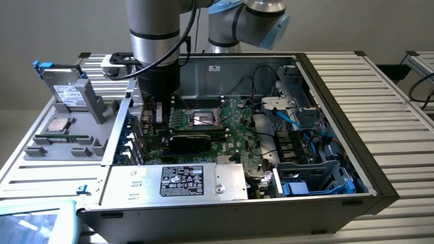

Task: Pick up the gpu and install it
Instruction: 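Press down on the gpu until it lock into place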

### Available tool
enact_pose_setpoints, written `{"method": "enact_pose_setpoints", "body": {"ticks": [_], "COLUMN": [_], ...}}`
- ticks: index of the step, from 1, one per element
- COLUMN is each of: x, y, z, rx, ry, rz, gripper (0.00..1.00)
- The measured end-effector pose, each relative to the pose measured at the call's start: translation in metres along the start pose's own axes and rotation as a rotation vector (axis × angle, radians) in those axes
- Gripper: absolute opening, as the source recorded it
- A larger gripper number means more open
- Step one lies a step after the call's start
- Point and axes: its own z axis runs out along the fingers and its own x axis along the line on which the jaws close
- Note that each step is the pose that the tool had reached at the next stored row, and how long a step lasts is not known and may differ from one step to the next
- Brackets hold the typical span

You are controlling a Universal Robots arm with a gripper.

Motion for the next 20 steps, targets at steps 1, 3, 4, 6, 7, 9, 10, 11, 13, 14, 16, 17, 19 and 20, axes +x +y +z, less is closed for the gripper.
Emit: {"method": "enact_pose_setpoints", "body": {"ticks": [1, 3, 4, 6, 7, 9, 10, 11, 13, 14, 16, 17, 19, 20], "x": [0.0, -0.0001, -0.0001, -0.0002, -0.0003, -0.0004, -0.0005, -0.0004, -0.0004, -0.0004, -0.0004, -0.0004, -0.0005, -0.0005], "y": [0.0, -0.0001, -0.0001, -0.0002, -0.0002, -0.0004, -0.0005, -0.0004, -0.0003, -0.0003, -0.0003, -0.0003, -0.0003, -0.0003], "z": [0.0004, 0.0014, 0.0019, 0.0028, 0.0032, 0.0041, 0.0042, 0.0042, 0.0043, 0.0043, 0.0045, 0.0045, 0.0047, 0.0047], "rx": [0.0, -0.0004, -0.0004, -0.0003, -0.0002, 0.001, 0.0007, 0.0003, 0.0, -0.0001, -0.0001, -0.0002, -0.0001, 0.0], "ry": [0.0001, 0.0004, 0.0004, 0.0002, 0.0001, -0.0005, -0.0006, -0.0003, -0.0001, 0.0001, 0.0001, 0.0001, 0.0, -0.0001], "rz": [0.0, 0.0, 0.0, 0.0, 0.0, 0.0, 0.0, 0.0, 0.0, 0.0, 0.0, 0.0, 0.0, 0.0], "gripper": [0.12, 0.12, 0.12, 0.12, 0.12, 0.12, 0.12, 0.12, 0.12, 0.12, 0.12, 0.12, 0.12, 0.12]}}
